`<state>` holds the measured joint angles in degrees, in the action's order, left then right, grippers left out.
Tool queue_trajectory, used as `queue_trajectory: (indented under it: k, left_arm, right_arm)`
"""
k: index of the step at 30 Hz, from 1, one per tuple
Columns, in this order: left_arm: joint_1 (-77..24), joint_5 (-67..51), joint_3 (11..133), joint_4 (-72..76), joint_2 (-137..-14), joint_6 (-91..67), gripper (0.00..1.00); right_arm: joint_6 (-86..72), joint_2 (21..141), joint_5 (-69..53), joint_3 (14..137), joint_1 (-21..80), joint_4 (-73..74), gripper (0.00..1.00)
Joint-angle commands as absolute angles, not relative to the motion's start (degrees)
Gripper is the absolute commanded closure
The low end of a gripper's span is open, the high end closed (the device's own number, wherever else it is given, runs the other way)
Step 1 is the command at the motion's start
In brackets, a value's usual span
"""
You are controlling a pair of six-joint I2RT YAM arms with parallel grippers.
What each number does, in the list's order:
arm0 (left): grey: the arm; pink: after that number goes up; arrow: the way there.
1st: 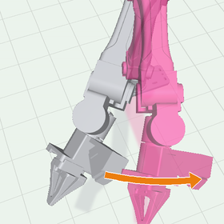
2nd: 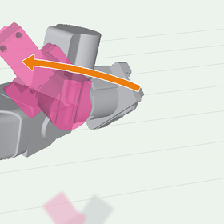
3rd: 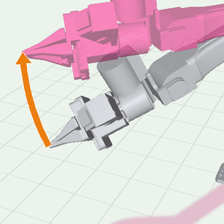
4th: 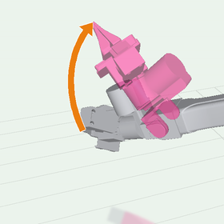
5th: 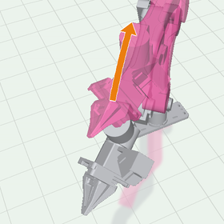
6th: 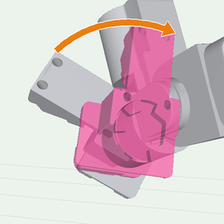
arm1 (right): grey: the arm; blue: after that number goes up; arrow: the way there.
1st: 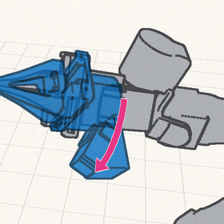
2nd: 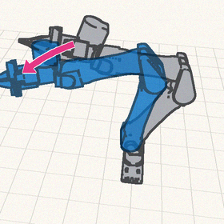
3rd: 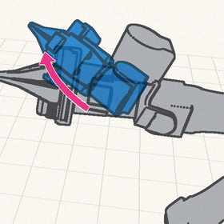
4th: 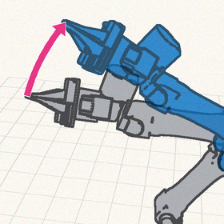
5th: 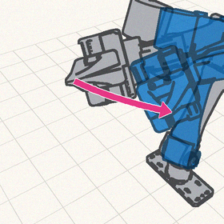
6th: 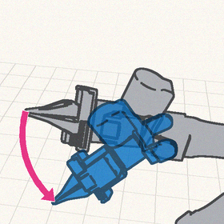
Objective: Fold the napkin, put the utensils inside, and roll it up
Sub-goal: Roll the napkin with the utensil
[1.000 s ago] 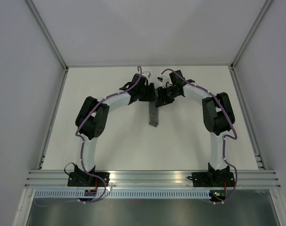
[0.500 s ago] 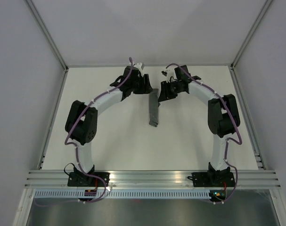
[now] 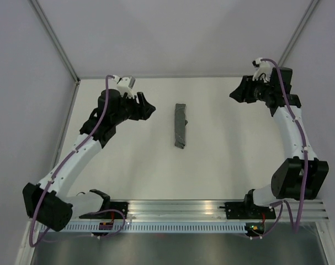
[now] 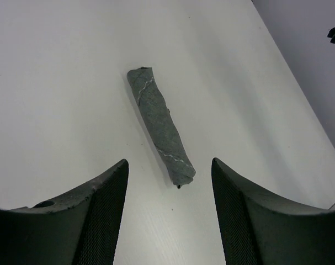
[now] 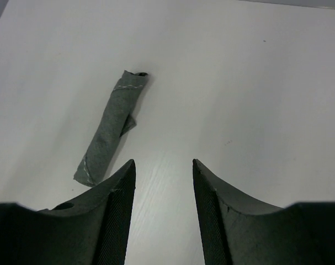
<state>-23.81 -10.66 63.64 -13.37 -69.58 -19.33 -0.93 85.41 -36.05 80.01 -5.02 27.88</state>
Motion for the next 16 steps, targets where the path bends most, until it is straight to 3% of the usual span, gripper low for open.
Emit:
queue_trajectory:
  k: [1,5,16]
  left_arm:
    - [-23.8,-11.1,60.4,-17.0,-62.3,-16.0,0.32]
    - [-23.8,-10.6,60.1,-19.7,-57.4,-14.5,0.31]
    - [-23.8,-10.9,59.8,-22.1,-54.8,-13.4,0.31]
  right_arm:
    - [2.8,79.0,-33.6,75.5,-8.2,29.3,0.48]
    - [4.8,73.7,-29.5,71.5,-9.9,28.7,0.43]
    - [3.9,72.2,-29.7,68.8,-10.5,25.8,0.42]
